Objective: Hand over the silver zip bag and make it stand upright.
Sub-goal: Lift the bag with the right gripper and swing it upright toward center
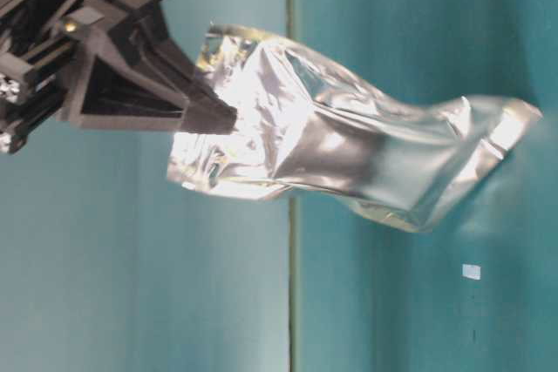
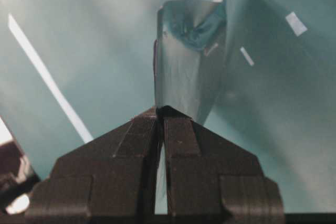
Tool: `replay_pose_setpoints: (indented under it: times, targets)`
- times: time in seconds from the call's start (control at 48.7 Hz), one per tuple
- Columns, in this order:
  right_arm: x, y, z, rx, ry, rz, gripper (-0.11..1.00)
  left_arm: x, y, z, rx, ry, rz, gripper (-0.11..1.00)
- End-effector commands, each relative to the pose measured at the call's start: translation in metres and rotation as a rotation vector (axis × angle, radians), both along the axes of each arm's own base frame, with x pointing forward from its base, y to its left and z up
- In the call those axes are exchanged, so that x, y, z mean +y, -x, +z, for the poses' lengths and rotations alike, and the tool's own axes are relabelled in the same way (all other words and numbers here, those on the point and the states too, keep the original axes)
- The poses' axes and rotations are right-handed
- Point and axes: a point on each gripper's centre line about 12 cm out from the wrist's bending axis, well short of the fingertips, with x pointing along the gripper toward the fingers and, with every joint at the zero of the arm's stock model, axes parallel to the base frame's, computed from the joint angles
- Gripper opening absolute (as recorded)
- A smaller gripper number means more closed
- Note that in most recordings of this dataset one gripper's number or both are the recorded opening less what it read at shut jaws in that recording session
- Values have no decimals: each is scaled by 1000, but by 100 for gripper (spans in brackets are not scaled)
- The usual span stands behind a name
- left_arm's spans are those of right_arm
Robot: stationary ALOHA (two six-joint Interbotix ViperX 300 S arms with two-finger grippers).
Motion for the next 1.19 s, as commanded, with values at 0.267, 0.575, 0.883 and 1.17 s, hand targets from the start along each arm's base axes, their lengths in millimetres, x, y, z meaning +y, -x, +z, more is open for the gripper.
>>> replay_pose_setpoints:
  times: [0.267, 0.575, 0.883, 1.17]
  targets:
    - [10, -25, 43, 90, 104, 242, 2, 1, 0, 6, -19, 33, 11, -1]
    - [17, -36, 46, 155, 292, 400, 2, 3, 1, 3, 8, 57, 24, -1]
    - [21, -36, 43, 159, 454, 583, 2, 8, 1, 2, 11, 57, 50, -1]
    - [22, -34, 36, 176, 496, 654, 2, 12, 2, 7, -29, 80, 71, -1]
